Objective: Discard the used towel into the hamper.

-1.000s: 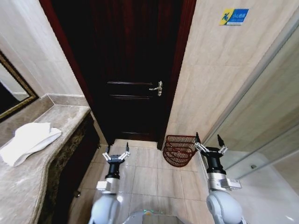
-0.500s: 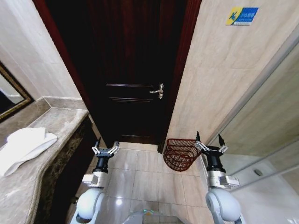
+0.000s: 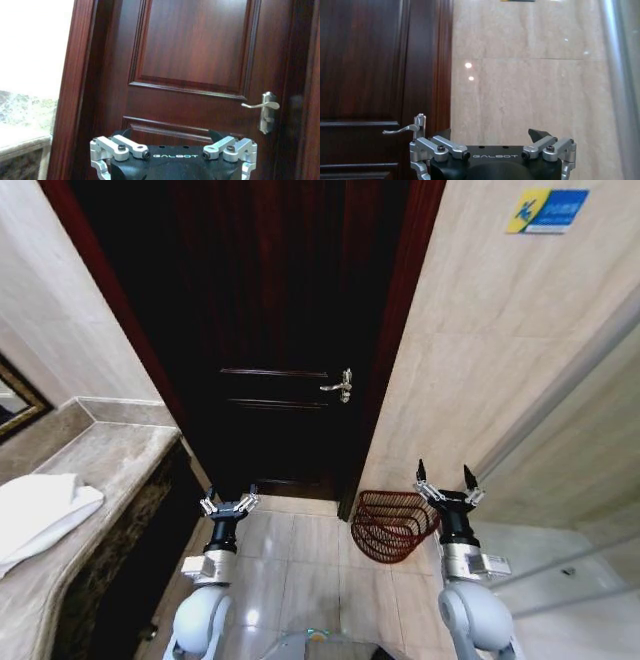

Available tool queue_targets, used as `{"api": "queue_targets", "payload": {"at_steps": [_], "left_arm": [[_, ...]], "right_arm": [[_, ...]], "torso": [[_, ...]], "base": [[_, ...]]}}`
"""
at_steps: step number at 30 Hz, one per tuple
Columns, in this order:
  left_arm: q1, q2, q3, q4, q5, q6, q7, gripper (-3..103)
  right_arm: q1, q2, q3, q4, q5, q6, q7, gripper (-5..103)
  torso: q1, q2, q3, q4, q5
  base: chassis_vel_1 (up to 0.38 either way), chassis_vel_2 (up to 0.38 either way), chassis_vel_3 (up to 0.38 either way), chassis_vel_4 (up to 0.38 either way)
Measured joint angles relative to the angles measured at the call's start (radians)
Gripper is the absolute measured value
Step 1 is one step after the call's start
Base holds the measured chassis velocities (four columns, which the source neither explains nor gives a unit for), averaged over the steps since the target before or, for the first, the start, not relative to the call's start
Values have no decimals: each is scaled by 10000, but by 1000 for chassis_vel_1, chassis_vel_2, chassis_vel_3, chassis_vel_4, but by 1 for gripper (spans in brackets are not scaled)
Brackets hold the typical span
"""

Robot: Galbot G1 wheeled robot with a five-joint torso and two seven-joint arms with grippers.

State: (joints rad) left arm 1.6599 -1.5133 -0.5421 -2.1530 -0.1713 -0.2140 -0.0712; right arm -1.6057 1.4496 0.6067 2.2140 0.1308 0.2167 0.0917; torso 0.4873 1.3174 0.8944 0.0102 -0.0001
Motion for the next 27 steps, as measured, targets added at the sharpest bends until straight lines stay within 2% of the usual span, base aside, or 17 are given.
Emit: {"api": "queue_targets", "payload": {"at_steps": [5, 18, 27], "left_arm": [[-79, -97, 2, 66, 137, -299, -126, 100], [33, -424, -35, -251, 220, -151, -633, 100], [135, -491, -168, -430, 241, -117, -763, 100]], "right_arm": [[-69, 33, -61, 6, -105, 164, -187, 100], [-119, -17, -53, 208, 173, 172, -144, 100], [-8, -85, -20, 124, 318, 186, -117, 100]], "torso": [[7, -4, 2, -1, 1], [-3, 0, -1, -2, 1], [0, 0, 0, -1, 1]], "base": [[-129, 107, 102, -90], [2, 10, 6, 4], [37, 59, 67, 45]]}}
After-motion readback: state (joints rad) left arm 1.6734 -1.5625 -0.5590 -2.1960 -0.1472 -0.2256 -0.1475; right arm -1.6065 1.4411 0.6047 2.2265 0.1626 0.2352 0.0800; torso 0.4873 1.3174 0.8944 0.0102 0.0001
